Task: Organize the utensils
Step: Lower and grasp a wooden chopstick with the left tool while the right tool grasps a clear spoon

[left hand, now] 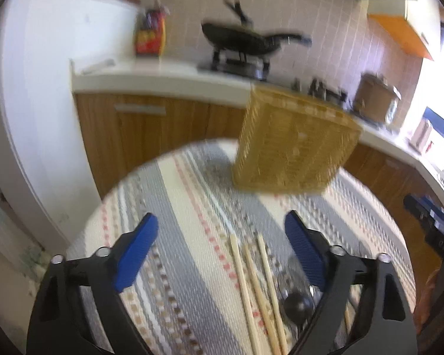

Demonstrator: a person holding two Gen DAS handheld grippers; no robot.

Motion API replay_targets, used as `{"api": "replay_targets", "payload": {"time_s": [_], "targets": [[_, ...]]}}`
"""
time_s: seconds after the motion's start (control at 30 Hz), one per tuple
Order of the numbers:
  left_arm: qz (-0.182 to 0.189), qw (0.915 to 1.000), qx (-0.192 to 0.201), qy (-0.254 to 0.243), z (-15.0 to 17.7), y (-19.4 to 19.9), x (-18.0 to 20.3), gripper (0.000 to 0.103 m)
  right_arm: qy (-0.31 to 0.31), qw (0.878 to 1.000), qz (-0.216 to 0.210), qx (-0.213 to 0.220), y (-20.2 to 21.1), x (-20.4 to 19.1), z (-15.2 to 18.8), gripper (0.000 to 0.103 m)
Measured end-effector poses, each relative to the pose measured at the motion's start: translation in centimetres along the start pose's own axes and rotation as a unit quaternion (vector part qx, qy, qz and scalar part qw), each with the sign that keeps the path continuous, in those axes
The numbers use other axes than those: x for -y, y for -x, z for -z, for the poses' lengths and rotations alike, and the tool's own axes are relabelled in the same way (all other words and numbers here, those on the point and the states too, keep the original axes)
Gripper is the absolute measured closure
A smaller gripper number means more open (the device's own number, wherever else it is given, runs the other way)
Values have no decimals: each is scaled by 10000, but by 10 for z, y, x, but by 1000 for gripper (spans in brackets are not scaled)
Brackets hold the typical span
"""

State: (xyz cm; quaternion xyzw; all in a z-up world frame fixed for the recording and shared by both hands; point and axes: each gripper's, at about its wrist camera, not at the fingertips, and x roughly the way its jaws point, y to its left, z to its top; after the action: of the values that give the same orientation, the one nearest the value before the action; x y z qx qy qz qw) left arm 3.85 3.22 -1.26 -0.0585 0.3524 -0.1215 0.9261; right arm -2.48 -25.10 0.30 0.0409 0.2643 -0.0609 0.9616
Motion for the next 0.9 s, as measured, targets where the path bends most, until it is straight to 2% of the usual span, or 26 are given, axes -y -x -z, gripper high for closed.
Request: {"api": "replay_targets", "payload": {"time_s": [0.07, 0.13, 0.17, 0.27, 0.4, 0.57, 0.73, 0.9], "targets": [[178, 9983, -556, -61, 0, -12, 0, 36, 37, 9994, -109, -323, -4, 10, -8, 37], [336, 9944, -994, -107, 0, -24, 0, 42, 145, 9970, -209, -736, -12, 17, -12, 41], [412, 9919, -1199, -124, 0, -30, 0, 46, 216, 9942, -273, -1019, -18, 20, -12, 46], [405, 9875, -1516, -136, 2, -45, 1, 49, 421, 9821, -406, -1791, -37, 24, -6, 55], [478, 9795, -1959, 1, 3, -64, -5, 56, 499, 9629, -610, -2582, -56, 24, 11, 62], [442, 9745, -2199, 42, 2, -73, -6, 56, 603, 9426, -831, -3179, -63, 21, 32, 63], [407, 9714, -2340, 66, 6, -82, -7, 56, 957, 9265, -821, -3545, -65, 13, 47, 65], [499, 9686, -2433, 135, 8, -86, -6, 56, 1264, 9229, -593, -3589, -67, 3, 57, 66]]}}
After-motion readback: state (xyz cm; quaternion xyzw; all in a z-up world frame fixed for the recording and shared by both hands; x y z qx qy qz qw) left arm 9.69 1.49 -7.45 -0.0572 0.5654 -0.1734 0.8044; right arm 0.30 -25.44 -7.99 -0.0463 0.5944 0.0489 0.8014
